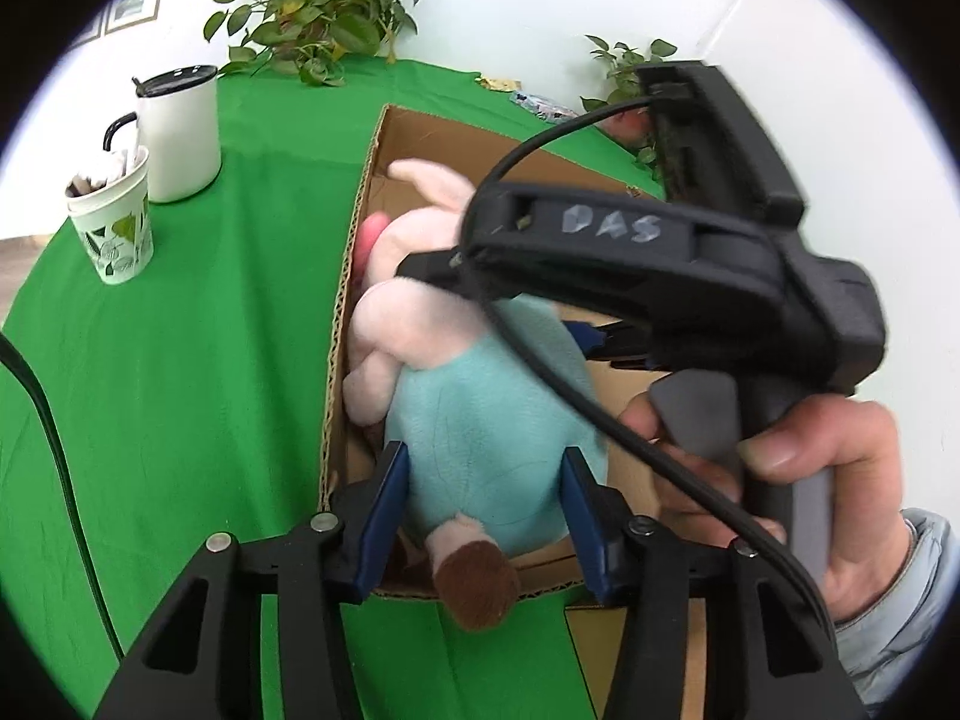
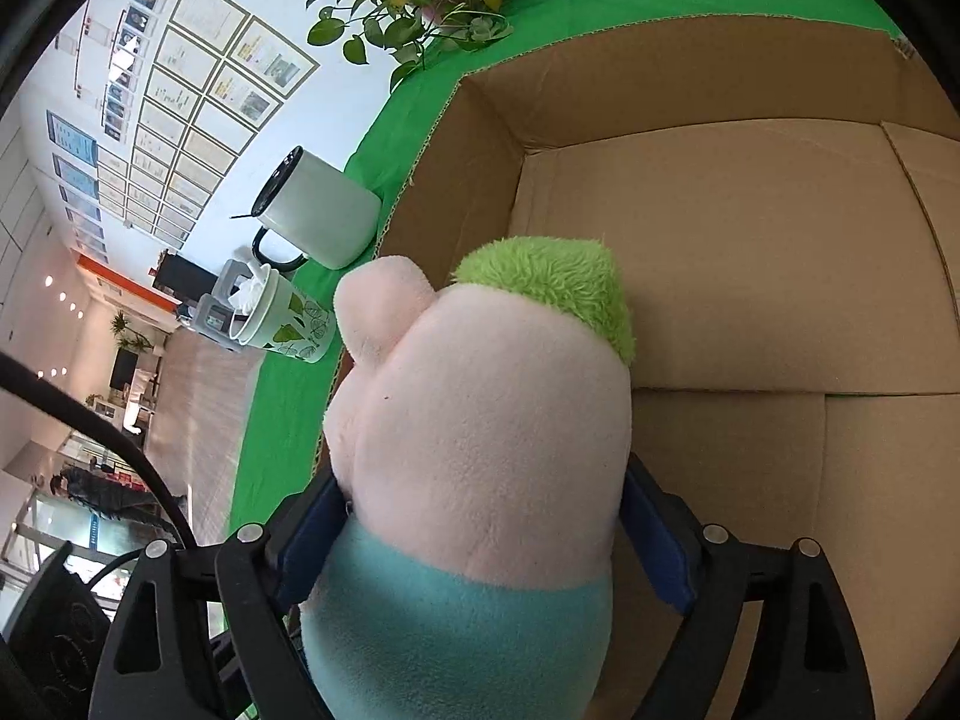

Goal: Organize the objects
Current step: 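Lift the plush pig with the left gripper and carry it over the open box, then lower the plush pig into the box and open the left gripper, then move the left tool back toward the long brown cardboard box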

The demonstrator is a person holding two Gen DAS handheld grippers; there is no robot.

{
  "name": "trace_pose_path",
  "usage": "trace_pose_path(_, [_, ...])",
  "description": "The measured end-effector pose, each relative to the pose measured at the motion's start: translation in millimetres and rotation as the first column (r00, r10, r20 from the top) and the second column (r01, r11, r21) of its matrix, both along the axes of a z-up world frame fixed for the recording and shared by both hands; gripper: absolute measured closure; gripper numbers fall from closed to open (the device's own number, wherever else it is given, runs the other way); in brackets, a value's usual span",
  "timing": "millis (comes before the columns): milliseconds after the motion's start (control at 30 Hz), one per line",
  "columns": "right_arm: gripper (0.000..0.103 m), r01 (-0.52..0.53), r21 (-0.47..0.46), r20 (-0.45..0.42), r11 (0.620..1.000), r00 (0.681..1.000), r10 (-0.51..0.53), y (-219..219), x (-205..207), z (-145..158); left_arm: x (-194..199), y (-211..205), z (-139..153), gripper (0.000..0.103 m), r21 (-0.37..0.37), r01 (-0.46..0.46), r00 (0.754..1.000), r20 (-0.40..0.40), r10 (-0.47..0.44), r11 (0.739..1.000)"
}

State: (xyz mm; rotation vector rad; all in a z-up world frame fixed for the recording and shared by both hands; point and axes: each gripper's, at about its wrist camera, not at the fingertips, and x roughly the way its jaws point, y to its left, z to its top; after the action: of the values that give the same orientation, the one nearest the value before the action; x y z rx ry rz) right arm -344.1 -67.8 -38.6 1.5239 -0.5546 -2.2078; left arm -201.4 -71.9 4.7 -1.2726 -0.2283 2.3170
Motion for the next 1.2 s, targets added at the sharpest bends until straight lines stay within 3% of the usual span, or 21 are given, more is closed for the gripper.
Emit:
trace_pose_path(67, [0.016, 0.007, -0.013, -0.001, 1.0, 1.0, -0.007, 4, 3, 8, -1, -4, -1, 0.054, 0.004, -0.016, 1.0, 0.007, 0.016, 1.0])
trace_pose_path(167, [0.011, 0.056, -0.03, -0.08, 0.998, 0.995, -0.059, 22, 18, 38, -2, -11, 0, 0.053, 0.042, -0.024, 0.999, 0.029, 0.023, 0.999])
trace_pose_path(367, [0.007, 0.07, -0.073, -0.145, 0.995, 0.986, -0.08, 44, 54, 71, 16, -13, 14, 0.05, -0.038, -0.035, 0.999, -0.018, 0.034, 0.999])
trace_pose_path(533, [0.003, 0.112, -0.064, -0.219, 0.992, 0.968, -0.123, 63, 109, 101, 57, -30, 39, 0.049, -0.139, -0.063, 0.985, -0.17, 0.039, 0.988])
trace_pose_path(567, [0.002, 0.125, -0.051, -0.236, 0.991, 0.963, -0.134, 69, 126, 106, 70, -34, 45, 0.046, -0.157, -0.085, 0.975, -0.215, 0.049, 0.984])
trace_pose_path(600, [0.002, 0.14, -0.043, -0.262, 0.989, 0.954, -0.146, 79, 147, 113, 82, -39, 51, 0.037, -0.167, -0.097, 0.964, -0.262, 0.05, 0.981])
trace_pose_path(633, [0.001, 0.144, -0.04, -0.297, 0.989, 0.943, -0.15, 86, 168, 120, 99, -43, 58, 0.027, -0.165, -0.128, 0.95, -0.303, 0.073, 0.978])
trace_pose_path(733, [0.001, 0.162, 0.001, -0.399, 0.987, 0.905, -0.148, 100, 229, 132, 142, -59, 66, 0.022, -0.101, -0.175, 0.909, -0.398, 0.122, 0.979])
trace_pose_path(933, [0.001, 0.153, 0.087, -0.471, 0.984, 0.877, -0.095, 116, 311, 128, 185, -68, 63, 0.022, -0.068, -0.2, 0.913, -0.374, 0.161, 0.977])
trace_pose_path(1067, [0.001, 0.126, 0.079, -0.444, 0.989, 0.893, -0.078, 127, 346, 118, 203, -66, 57, 0.023, -0.053, -0.163, 0.937, -0.322, 0.138, 0.985])
trace_pose_path(1200, [0.001, 0.092, 0.128, -0.449, 0.988, 0.893, -0.025, 121, 370, 103, 208, -55, 47, 0.023, -0.073, -0.123, 0.954, -0.285, 0.098, 0.99])
